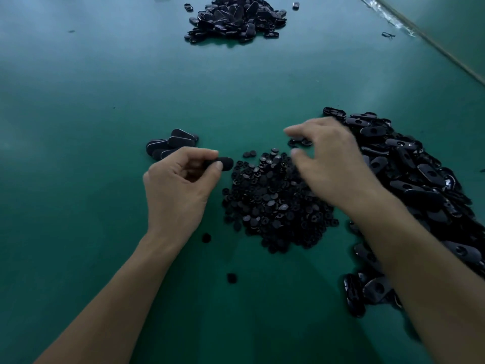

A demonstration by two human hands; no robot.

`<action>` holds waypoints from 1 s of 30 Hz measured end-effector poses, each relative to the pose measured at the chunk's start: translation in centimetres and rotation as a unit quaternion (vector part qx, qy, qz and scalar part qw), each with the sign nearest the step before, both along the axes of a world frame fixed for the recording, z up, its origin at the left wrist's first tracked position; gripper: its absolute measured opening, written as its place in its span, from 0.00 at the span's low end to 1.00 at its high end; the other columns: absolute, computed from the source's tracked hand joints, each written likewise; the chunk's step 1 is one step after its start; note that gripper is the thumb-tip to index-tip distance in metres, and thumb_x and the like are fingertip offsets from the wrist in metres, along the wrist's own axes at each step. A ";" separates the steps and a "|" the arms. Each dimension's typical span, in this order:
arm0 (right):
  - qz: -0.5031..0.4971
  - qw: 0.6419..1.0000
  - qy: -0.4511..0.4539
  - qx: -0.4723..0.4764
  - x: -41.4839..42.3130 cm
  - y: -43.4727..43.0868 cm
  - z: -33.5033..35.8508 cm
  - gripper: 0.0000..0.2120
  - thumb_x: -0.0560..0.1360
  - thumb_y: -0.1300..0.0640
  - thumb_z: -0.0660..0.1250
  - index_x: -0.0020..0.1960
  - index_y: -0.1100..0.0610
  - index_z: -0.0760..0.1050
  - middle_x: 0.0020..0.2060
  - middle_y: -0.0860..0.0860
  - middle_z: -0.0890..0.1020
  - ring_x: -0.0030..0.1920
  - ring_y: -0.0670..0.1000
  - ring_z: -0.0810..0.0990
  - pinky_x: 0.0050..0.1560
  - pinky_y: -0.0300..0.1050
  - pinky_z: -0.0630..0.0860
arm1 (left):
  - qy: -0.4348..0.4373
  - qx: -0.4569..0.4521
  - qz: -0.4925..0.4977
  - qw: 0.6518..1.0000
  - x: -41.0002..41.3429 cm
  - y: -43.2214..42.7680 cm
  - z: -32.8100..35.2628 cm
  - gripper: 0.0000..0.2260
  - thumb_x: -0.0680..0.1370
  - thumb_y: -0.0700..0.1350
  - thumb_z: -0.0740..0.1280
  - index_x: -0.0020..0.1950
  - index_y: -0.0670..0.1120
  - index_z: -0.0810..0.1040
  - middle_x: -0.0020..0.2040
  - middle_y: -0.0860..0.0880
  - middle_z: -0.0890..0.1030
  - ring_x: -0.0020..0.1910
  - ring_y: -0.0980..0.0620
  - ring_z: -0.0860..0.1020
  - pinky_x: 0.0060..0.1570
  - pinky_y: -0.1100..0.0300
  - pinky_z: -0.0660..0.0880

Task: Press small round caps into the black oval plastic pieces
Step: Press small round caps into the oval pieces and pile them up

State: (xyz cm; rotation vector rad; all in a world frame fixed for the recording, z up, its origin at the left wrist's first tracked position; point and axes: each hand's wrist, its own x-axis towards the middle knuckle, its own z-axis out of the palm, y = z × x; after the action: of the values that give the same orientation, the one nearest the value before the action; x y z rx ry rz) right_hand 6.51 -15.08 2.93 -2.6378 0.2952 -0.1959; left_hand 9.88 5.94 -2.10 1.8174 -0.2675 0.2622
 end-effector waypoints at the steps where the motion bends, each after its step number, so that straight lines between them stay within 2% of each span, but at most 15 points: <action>1: -0.038 0.998 0.018 -0.052 0.2 -0.9 -0.2 0.21 0.80 0.57 0.65 0.72 0.47 0.72 0.71 0.54 0.71 0.71 0.56 0.66 0.72 0.53 0.62 | -0.010 0.027 0.013 1.000 0.2 0.2 0.0 0.10 0.74 0.40 0.76 0.46 0.56 0.83 0.38 0.58 0.85 0.37 0.57 0.84 0.43 0.61 0.82; 4: -0.117 0.981 0.104 -0.114 0.4 -3.5 -0.5 0.25 0.81 0.51 0.62 0.76 0.41 0.64 0.78 0.54 0.58 0.77 0.58 0.54 0.74 0.60 0.53 | -0.028 0.089 0.053 0.994 0.6 0.8 0.0 0.09 0.74 0.41 0.75 0.46 0.56 0.81 0.38 0.62 0.82 0.36 0.62 0.82 0.41 0.70 0.78; 7: -0.132 0.967 0.173 -0.130 0.2 -5.0 -1.1 0.23 0.82 0.46 0.59 0.76 0.42 0.64 0.78 0.55 0.60 0.77 0.59 0.56 0.74 0.60 0.53 | -0.030 0.126 0.076 0.989 0.9 1.1 0.1 0.07 0.74 0.40 0.73 0.45 0.53 0.81 0.35 0.62 0.80 0.33 0.64 0.80 0.35 0.75 0.73; 10: -0.127 0.969 0.144 -0.155 0.0 -5.2 -1.7 0.18 0.82 0.48 0.59 0.71 0.44 0.72 0.73 0.53 0.69 0.73 0.60 0.64 0.71 0.59 0.58 | -0.016 0.170 0.082 0.982 1.0 1.3 -0.1 0.06 0.75 0.42 0.73 0.45 0.53 0.80 0.32 0.60 0.77 0.30 0.61 0.75 0.34 0.74 0.70; 11: -0.127 0.971 0.127 -0.159 -0.1 -5.2 -1.8 0.17 0.82 0.50 0.59 0.69 0.45 0.75 0.71 0.53 0.72 0.71 0.60 0.67 0.70 0.58 0.60 | -0.016 0.191 0.086 0.978 1.0 1.4 -0.1 0.05 0.75 0.44 0.73 0.45 0.53 0.80 0.33 0.59 0.77 0.31 0.59 0.74 0.36 0.70 0.71; 13: -0.128 0.973 0.098 -0.166 -0.2 -5.1 -1.9 0.14 0.81 0.52 0.61 0.65 0.46 0.78 0.68 0.53 0.75 0.67 0.60 0.71 0.67 0.57 0.63 | -0.015 0.220 0.099 0.970 1.1 1.4 -0.3 0.04 0.75 0.46 0.73 0.47 0.53 0.80 0.40 0.56 0.77 0.37 0.55 0.74 0.40 0.59 0.73; 15: -0.130 0.974 0.075 -0.172 -0.2 -5.1 -2.1 0.13 0.81 0.55 0.62 0.62 0.47 0.80 0.64 0.54 0.77 0.64 0.61 0.73 0.64 0.56 0.64 | -0.006 0.228 0.118 0.967 1.1 1.4 -0.3 0.05 0.75 0.46 0.73 0.47 0.54 0.80 0.49 0.56 0.76 0.45 0.55 0.75 0.42 0.58 0.71; 16: -0.130 0.974 0.063 -0.172 -0.3 -5.2 -2.1 0.14 0.80 0.57 0.62 0.62 0.48 0.80 0.64 0.54 0.78 0.64 0.61 0.74 0.63 0.56 0.65 | 0.002 0.227 0.126 0.966 1.0 1.4 -0.3 0.06 0.75 0.46 0.73 0.47 0.56 0.80 0.51 0.57 0.74 0.47 0.57 0.74 0.42 0.58 0.70; 19: -0.136 0.977 0.039 -0.158 -0.3 -5.4 -2.2 0.17 0.78 0.64 0.63 0.62 0.50 0.80 0.62 0.56 0.78 0.63 0.61 0.74 0.62 0.55 0.65 | 0.016 0.222 0.126 0.967 0.9 1.3 -0.2 0.09 0.76 0.43 0.71 0.47 0.58 0.78 0.52 0.58 0.72 0.44 0.71 0.74 0.34 0.62 0.66; 21: -0.136 0.977 0.038 -0.158 -0.3 -5.6 -2.2 0.18 0.77 0.66 0.64 0.62 0.51 0.80 0.60 0.57 0.80 0.62 0.62 0.74 0.62 0.55 0.66 | 0.015 0.215 0.119 0.969 0.9 1.3 -0.2 0.10 0.77 0.41 0.69 0.47 0.58 0.78 0.52 0.58 0.72 0.43 0.77 0.72 0.34 0.63 0.67; 24: -0.130 0.981 0.020 -0.140 -0.1 -5.9 -2.0 0.17 0.76 0.68 0.64 0.58 0.53 0.83 0.58 0.57 0.83 0.60 0.63 0.76 0.64 0.56 0.72 | 0.022 0.222 0.126 0.967 1.0 1.4 -0.3 0.10 0.78 0.40 0.68 0.48 0.57 0.79 0.53 0.58 0.72 0.42 0.63 0.75 0.39 0.55 0.74; 26: -0.128 0.984 0.010 -0.126 0.0 -6.0 -1.8 0.17 0.75 0.69 0.64 0.58 0.55 0.83 0.57 0.57 0.84 0.60 0.62 0.78 0.64 0.57 0.74 | 0.024 0.233 0.128 0.964 1.1 1.4 -0.4 0.10 0.78 0.40 0.67 0.49 0.56 0.80 0.52 0.58 0.73 0.44 0.56 0.74 0.40 0.54 0.74; 28: -0.129 0.984 0.006 -0.126 0.1 -5.9 -1.7 0.17 0.75 0.70 0.64 0.57 0.55 0.83 0.55 0.57 0.84 0.59 0.61 0.79 0.63 0.58 0.75 | 0.023 0.238 0.127 0.963 1.2 1.4 -0.5 0.10 0.78 0.40 0.67 0.49 0.56 0.80 0.52 0.57 0.73 0.43 0.55 0.74 0.39 0.55 0.72; 30: -0.131 0.981 0.002 -0.140 0.0 -5.9 -1.8 0.17 0.76 0.69 0.64 0.57 0.54 0.83 0.54 0.56 0.85 0.58 0.62 0.79 0.62 0.57 0.76 | 0.018 0.234 0.126 0.964 1.1 1.4 -0.6 0.10 0.78 0.40 0.67 0.48 0.56 0.80 0.51 0.58 0.73 0.40 0.60 0.73 0.38 0.56 0.71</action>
State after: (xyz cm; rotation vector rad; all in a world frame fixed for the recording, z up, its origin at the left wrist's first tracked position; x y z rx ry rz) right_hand 6.53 -20.94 1.16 -2.8684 0.6608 -0.3417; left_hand 11.00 7.30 -2.66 2.3276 -0.0716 0.3648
